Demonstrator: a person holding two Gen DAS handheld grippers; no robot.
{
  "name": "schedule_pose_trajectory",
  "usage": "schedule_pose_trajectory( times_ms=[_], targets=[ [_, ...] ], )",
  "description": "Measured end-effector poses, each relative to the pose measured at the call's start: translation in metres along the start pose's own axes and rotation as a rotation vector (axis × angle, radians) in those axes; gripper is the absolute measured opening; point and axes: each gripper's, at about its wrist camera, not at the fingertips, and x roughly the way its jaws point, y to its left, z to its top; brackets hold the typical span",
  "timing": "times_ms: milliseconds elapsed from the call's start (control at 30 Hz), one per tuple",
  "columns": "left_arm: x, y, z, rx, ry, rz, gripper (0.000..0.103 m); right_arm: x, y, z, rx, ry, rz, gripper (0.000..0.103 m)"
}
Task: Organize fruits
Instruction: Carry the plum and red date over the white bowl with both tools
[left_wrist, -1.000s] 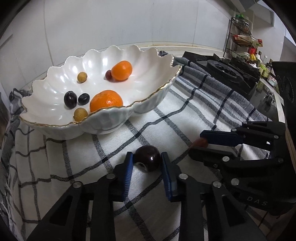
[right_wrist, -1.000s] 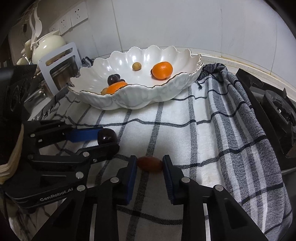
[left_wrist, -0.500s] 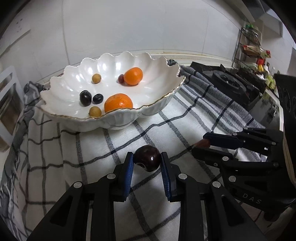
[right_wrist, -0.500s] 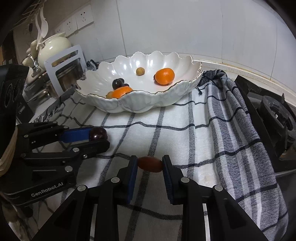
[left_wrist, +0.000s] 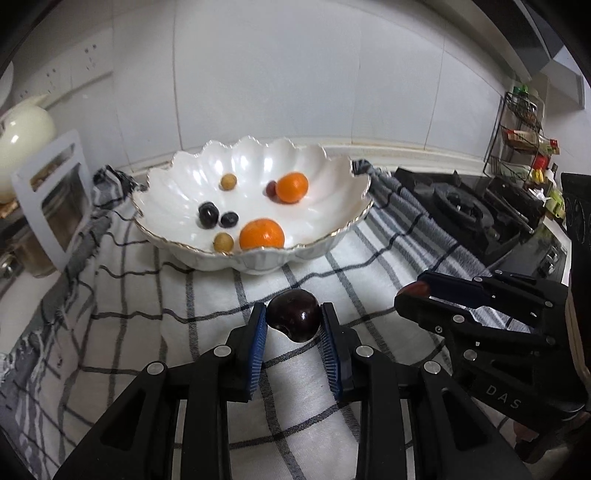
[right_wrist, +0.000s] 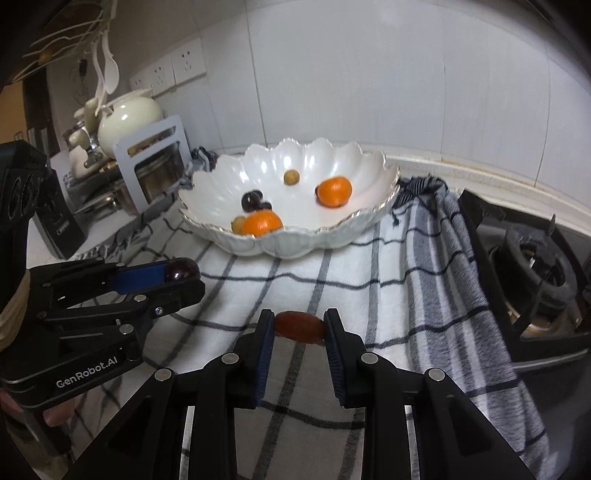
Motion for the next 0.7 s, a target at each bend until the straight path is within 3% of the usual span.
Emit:
schedule_pose_trajectory(
  times_ms=[700],
  targets=[
    [-0.058,-0.02,0.026,-0.09,-0.137,0.07,0.029,-0.053,-0.01,0.037,-0.027,-0.126,0.036,0.029]
  ],
)
